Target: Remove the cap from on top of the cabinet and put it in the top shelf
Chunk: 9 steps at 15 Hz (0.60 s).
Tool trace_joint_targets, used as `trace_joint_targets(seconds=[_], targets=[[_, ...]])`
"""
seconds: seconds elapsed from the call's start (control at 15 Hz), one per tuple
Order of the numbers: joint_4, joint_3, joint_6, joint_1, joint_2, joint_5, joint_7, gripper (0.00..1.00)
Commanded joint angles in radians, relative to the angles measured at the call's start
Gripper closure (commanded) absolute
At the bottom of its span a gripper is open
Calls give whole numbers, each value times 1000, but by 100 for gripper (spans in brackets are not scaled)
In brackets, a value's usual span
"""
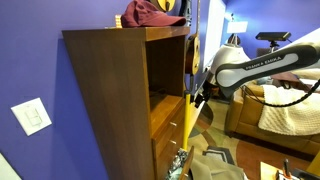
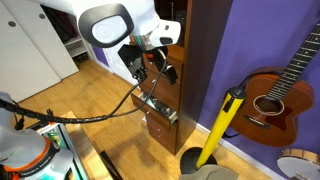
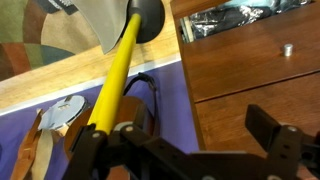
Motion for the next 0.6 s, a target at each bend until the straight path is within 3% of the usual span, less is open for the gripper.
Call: trace_joint_targets(seconds=[0.0,0.53], targets=[[73,7,-161,-50,-62,-39,48,0],[230,-5,-490,-44,-195,20,14,0]])
